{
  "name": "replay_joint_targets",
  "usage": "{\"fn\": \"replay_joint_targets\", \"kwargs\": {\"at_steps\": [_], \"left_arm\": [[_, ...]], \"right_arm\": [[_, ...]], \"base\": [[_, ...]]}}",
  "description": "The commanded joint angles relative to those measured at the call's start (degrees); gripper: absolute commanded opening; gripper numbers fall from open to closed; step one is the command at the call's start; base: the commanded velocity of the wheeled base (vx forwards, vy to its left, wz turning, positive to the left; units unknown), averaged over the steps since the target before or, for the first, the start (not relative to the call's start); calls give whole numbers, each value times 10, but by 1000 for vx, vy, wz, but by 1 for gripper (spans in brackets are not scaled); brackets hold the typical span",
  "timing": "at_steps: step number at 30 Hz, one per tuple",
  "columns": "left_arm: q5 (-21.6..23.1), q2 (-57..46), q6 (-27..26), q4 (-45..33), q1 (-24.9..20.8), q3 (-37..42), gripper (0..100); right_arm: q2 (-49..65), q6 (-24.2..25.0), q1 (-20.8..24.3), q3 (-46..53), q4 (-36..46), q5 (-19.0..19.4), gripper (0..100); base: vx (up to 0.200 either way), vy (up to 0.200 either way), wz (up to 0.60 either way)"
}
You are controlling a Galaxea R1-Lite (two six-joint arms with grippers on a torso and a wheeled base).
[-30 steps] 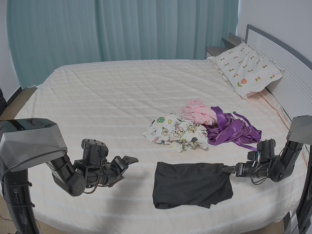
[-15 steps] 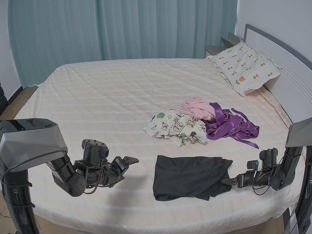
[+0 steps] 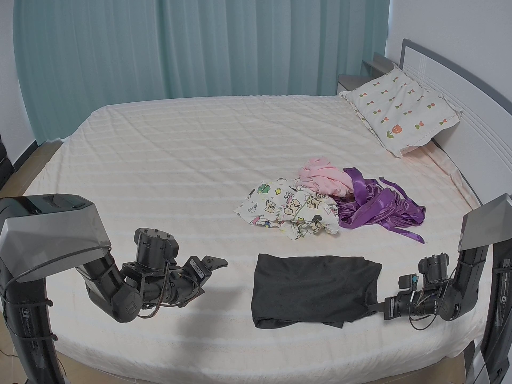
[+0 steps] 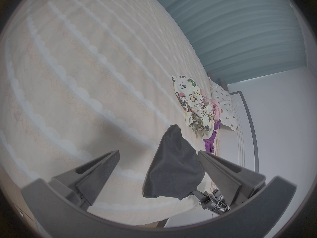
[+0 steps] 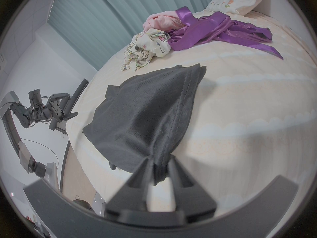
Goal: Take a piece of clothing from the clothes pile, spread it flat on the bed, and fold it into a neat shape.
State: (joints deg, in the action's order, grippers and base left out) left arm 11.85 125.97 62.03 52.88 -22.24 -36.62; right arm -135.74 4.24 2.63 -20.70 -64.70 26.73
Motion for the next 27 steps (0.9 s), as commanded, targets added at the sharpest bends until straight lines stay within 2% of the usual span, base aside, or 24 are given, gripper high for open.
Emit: {"fn": "replay_joint_targets", "kwargs": {"at_steps": [1, 8, 13, 20, 21, 27], "left_arm": [[0, 1, 0, 0, 0, 0, 100], [0, 1, 0, -1, 0, -1, 100], [0, 1, 0, -1, 0, -1, 100], [0, 1, 0, -1, 0, -2, 100], [0, 1, 0, -1, 0, -2, 100], [0, 1, 0, -1, 0, -2, 100]], "right_arm": [[14, -1, -7, 13, 5, 0, 0], [48, -6, -8, 35, 46, 0, 0], [55, -36, -9, 37, 84, -1, 0], [49, -43, -9, 34, 91, -1, 0], [50, -43, -9, 33, 89, -1, 100], [87, -45, -22, 33, 82, 2, 100]], "base": [[0, 0, 0], [0, 0, 0], [0, 0, 0], [0, 0, 0], [0, 0, 0], [0, 0, 0]]}}
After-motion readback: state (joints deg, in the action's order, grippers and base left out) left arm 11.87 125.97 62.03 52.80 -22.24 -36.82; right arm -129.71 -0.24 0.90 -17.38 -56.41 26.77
